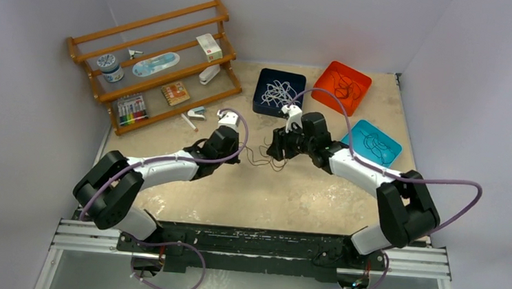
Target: Untangle the cables
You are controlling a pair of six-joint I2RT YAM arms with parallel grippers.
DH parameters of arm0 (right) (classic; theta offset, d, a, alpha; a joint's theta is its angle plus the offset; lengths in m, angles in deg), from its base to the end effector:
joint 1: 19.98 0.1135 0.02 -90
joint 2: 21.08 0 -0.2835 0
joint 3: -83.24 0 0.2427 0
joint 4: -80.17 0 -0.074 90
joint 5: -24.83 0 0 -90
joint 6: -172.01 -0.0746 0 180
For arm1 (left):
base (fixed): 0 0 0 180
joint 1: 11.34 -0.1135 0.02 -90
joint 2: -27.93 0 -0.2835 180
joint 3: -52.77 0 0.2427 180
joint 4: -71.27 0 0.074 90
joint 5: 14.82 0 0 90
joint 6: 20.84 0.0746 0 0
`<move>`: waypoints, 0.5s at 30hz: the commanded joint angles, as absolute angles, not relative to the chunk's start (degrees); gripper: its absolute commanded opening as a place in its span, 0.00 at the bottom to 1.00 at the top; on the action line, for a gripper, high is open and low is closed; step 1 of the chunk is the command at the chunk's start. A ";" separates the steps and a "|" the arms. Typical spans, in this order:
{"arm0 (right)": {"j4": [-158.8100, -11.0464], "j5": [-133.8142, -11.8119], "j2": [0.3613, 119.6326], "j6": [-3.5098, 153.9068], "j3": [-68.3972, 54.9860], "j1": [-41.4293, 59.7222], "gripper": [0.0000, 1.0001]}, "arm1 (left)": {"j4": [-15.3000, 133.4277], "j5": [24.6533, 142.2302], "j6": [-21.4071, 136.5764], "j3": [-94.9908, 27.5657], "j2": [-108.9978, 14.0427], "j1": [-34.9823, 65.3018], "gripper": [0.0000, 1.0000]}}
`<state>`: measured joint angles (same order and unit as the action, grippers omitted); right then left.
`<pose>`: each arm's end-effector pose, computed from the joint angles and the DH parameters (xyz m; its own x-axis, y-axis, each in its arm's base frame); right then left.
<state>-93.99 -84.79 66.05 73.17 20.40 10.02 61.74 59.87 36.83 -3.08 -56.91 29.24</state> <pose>0.2921 0.1976 0.2244 -0.5406 -0.1450 -0.8287 -0.6471 0.7011 0.2995 0.2566 -0.1938 0.1873 -0.6513 -0.1213 -0.7490 0.1446 0.9492 -0.2795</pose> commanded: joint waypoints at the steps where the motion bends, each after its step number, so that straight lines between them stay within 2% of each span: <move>1: -93.77 -83.87 64.23 77.84 17.45 10.21 0.59 | 64.88 58.83 36.64 -2.90 -57.86 29.10 0.00; 8: -88.69 -84.39 71.22 83.45 13.98 12.89 0.69 | 64.48 58.13 37.47 -4.35 -59.14 29.14 0.00; 15: -87.70 -81.18 75.22 85.64 11.49 15.18 0.71 | 64.09 57.62 38.07 -5.31 -59.87 29.13 0.00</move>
